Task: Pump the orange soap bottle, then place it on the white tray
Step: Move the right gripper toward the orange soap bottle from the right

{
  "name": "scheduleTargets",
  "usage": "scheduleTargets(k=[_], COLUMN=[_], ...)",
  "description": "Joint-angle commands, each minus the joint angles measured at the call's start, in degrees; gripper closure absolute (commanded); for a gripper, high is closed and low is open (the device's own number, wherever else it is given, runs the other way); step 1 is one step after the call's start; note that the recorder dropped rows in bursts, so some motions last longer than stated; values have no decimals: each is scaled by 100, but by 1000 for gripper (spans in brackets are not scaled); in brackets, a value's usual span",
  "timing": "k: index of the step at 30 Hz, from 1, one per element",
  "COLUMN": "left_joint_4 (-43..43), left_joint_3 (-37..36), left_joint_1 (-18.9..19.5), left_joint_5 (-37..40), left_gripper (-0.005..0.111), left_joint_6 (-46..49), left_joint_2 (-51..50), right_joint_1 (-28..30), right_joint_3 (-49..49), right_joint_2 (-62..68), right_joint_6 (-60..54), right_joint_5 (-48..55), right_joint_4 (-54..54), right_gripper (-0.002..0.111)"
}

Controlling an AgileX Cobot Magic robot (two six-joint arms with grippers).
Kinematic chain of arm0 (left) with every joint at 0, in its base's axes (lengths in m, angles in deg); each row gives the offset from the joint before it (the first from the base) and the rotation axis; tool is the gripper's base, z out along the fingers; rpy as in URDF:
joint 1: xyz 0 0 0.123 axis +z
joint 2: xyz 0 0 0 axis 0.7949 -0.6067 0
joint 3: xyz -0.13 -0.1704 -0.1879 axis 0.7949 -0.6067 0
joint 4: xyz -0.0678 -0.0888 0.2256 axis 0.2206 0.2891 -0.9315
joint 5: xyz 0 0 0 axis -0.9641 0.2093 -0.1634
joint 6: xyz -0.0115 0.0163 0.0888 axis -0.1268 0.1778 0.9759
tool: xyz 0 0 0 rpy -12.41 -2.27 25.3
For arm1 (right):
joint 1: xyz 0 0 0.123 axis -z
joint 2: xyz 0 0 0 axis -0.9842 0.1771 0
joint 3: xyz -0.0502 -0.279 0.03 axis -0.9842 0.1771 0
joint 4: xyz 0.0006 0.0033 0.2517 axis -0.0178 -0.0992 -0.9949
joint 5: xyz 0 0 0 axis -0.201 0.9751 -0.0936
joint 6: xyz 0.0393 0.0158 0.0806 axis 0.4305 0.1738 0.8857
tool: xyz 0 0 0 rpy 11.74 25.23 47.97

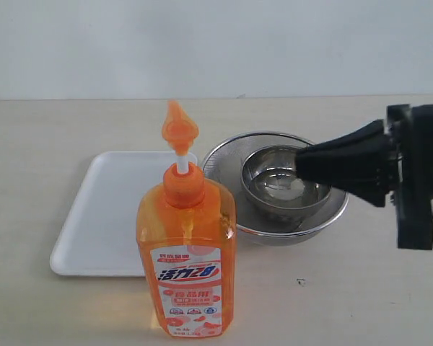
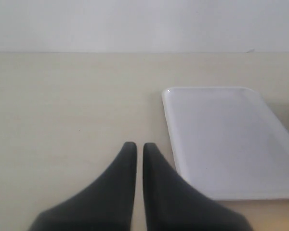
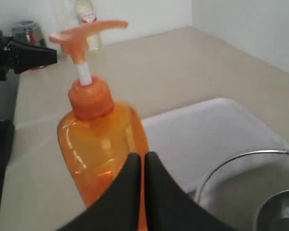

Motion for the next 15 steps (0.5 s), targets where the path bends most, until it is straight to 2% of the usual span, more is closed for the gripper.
scheduleTargets(k=[1, 4, 6, 13, 14, 15], left_joint_4=[27, 27, 27, 27, 27, 27], left_joint_3=[-21, -21, -21, -21, -21, -21], left_joint_1=[12, 12, 12, 12, 12, 12], left_joint_5=[-47, -47, -47, -47, -47, -47], left_gripper=[102, 102, 102, 102, 102, 102], left_joint_6=[-44, -44, -44, -44, -44, -44], left_joint_2=[18, 18, 18, 18, 18, 18], right_joint_1=[-669, -1181, -1356, -1461, -1461, -1461], right_joint_3=[-14, -25, -89, -279, -275, -275], right_joint_2=[725, 1095, 1202, 1184, 1184, 1184], right_joint_6=[-222, -222, -222, -222, -222, -222], right_joint_5=[-126, -1170, -1510, -1084, -1163, -1395], right_joint_4=[-36, -39, -24, -68, -68, -176], right_gripper=[101, 90, 84, 79, 77, 66])
